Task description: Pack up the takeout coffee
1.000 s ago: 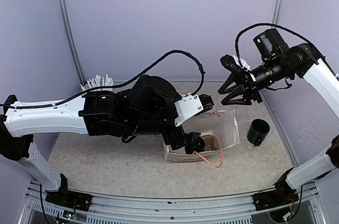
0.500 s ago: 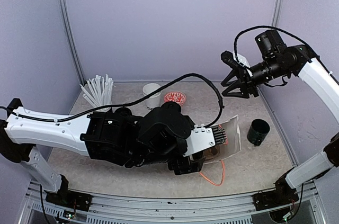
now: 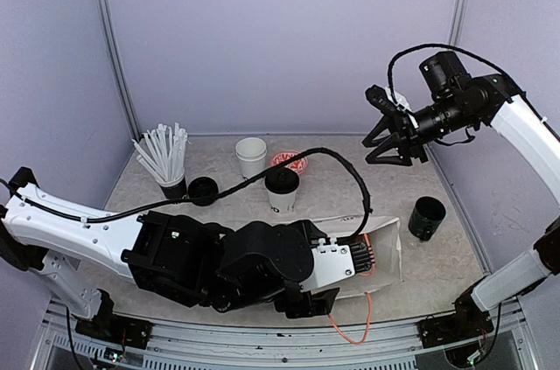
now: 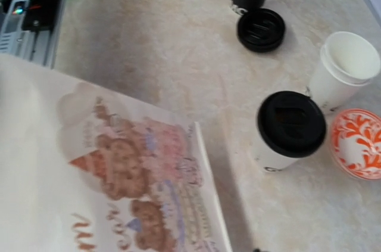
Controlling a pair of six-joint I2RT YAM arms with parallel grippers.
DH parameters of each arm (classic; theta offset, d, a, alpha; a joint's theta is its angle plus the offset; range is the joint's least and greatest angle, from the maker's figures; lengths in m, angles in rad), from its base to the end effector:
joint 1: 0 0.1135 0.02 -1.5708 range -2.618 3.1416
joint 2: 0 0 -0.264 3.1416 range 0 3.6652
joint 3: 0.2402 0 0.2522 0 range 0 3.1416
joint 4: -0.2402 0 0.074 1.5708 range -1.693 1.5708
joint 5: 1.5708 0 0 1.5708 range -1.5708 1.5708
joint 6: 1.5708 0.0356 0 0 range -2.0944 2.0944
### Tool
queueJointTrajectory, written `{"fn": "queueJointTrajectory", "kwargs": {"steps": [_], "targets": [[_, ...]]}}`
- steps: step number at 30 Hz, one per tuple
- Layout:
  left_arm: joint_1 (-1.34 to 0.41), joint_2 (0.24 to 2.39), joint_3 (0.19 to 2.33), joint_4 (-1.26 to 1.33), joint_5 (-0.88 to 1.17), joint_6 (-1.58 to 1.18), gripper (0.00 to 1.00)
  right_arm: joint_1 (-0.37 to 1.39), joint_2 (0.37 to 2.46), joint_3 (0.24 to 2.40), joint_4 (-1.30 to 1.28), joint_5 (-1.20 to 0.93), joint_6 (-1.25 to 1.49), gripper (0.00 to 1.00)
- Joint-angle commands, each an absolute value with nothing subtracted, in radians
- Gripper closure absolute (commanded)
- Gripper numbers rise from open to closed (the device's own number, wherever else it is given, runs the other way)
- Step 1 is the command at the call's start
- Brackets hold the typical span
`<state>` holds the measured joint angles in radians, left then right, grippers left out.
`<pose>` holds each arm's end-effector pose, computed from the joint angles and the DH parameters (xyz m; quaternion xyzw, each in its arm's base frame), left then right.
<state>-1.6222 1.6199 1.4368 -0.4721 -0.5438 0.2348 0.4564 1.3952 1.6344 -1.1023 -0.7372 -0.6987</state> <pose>-0.0005 -0.3680 0.3279 0.6208 0.6126 -0.0870 0.4814 0.2254 0.1373 0.4135 -0.5823 0.6650 0.2964 0.3617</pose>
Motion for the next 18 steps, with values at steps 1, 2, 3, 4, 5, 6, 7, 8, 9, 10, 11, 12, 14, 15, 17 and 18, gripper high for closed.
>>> {"fn": "queueJointTrajectory", "kwargs": {"steps": [1, 2, 3, 4, 5, 6, 7, 8, 9, 10, 11, 12, 14, 15, 17, 18], "targets": [[-1.612, 1.600, 1.427, -0.444, -0.607, 0.194, 0.11, 0.448, 1.411, 1.649, -1.187, -0.822, -0.743, 0.56], [-1.602, 1.602, 1.429, -0.438, -0.604, 0.191, 0.11, 0.449, 1.410, 1.662, -1.212, -0.844, -0.760, 0.56], [-1.591, 1.604, 1.431, -0.434, -0.602, 0.188, 0.11, 0.449, 1.406, 1.672, -1.240, -0.868, -0.781, 0.54], [-1.578, 1.609, 1.435, -0.430, -0.603, 0.186, 0.12, 0.449, 1.400, 1.677, -1.267, -0.889, -0.802, 0.50], [-1.564, 1.613, 1.441, -0.424, -0.605, 0.184, 0.12, 0.449, 1.390, 1.675, -1.286, -0.905, -0.819, 0.45], [-1.548, 1.617, 1.451, -0.422, -0.601, 0.185, 0.12, 0.449, 1.381, 1.667, -1.304, -0.912, -0.835, 0.42], [-1.535, 1.623, 1.462, -0.421, -0.596, 0.186, 0.12, 0.449, 1.372, 1.655, -1.319, -0.912, -0.850, 0.41], [-1.524, 1.626, 1.471, -0.416, -0.592, 0.190, 0.12, 0.449, 1.364, 1.640, -1.328, -0.908, -0.862, 0.38], [-1.515, 1.630, 1.476, -0.410, -0.586, 0.196, 0.12, 0.451, 1.356, 1.627, -1.337, -0.903, -0.871, 0.36], [-1.508, 1.630, 1.480, -0.406, -0.578, 0.201, 0.12, 0.452, 1.347, 1.614, -1.347, -0.901, -0.884, 0.34], [-1.502, 1.633, 1.484, -0.400, -0.573, 0.204, 0.12, 0.456, 1.342, 1.606, -1.359, -0.897, -0.896, 0.33], [-1.497, 1.635, 1.487, -0.397, -0.569, 0.203, 0.12, 0.464, 1.339, 1.597, -1.368, -0.891, -0.901, 0.32], [-1.488, 1.639, 1.498, -0.398, -0.566, 0.196, 0.12, 0.476, 1.333, 1.589, -1.376, -0.877, -0.901, 0.29], [-1.485, 1.641, 1.505, -0.401, -0.564, 0.190, 0.12, 0.489, 1.329, 1.583, -1.375, -0.858, -0.900, 0.28], [-1.476, 1.645, 1.517, -0.409, -0.562, 0.176, 0.12, 0.527, 1.321, 1.566, -1.342, -0.796, -0.874, 0.27], [-1.474, 1.647, 1.522, -0.413, -0.561, 0.168, 0.12, 0.545, 1.317, 1.556, -1.321, -0.768, -0.863, 0.27]]}}
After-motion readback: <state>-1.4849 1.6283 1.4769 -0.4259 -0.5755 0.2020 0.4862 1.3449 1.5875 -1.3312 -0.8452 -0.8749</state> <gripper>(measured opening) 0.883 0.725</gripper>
